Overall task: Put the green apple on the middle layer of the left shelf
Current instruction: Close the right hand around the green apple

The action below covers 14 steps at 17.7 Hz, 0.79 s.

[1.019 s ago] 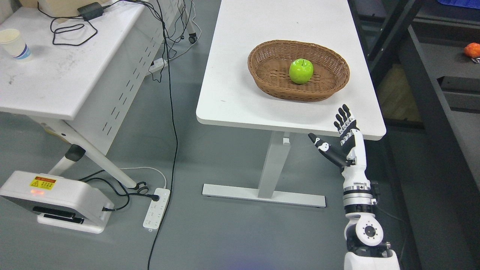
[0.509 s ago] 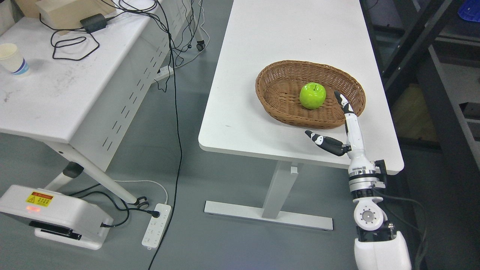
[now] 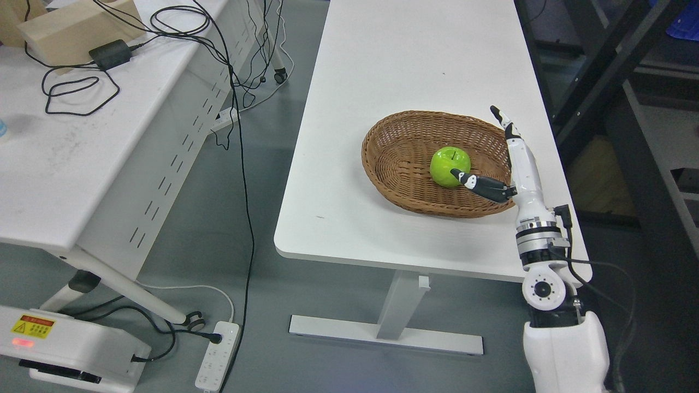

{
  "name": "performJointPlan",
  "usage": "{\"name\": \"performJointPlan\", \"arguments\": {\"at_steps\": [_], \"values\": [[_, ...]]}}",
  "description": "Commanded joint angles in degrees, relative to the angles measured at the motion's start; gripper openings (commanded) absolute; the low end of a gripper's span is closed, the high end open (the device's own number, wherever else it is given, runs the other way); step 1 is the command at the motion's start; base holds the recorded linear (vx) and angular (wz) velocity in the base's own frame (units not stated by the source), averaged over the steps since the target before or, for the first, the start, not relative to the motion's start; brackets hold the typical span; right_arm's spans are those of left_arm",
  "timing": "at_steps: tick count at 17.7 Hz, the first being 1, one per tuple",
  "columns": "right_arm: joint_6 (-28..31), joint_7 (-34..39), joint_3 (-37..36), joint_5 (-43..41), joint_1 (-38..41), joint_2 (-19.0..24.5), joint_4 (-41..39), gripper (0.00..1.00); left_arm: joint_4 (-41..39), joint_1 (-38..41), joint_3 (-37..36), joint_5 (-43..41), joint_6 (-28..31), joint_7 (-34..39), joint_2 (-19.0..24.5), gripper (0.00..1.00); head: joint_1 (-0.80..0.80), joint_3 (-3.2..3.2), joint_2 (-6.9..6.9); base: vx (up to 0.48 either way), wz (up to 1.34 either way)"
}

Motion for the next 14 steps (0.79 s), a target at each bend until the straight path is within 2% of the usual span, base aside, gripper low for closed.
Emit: {"name": "performJointPlan", "arguments": {"at_steps": [1,5,14], "values": [[1.2,0.5,5.3,2.1,-2.7,0.9,4.3,1.0,0.0,-1.2,0.0,0.0,0.0,0.0,1.0,1.0,0.0,0.0,0.0,0.104,-0.03],[1.3,0.9,8.8,10.0,-4.0,0.7,8.7,1.0,0.0,-1.2,0.0,0.1,0.0,0.0,1.0,1.0,0.0,0.0,0.0,0.086,-0.01],[2.2,2.2,12.6,15.7,-8.7,-0.2,17.8,1.0,0.0,-1.2,0.0,0.1,0.0,0.0,1.0,1.0,0.0,0.0,0.0,0.022,0.0]]}}
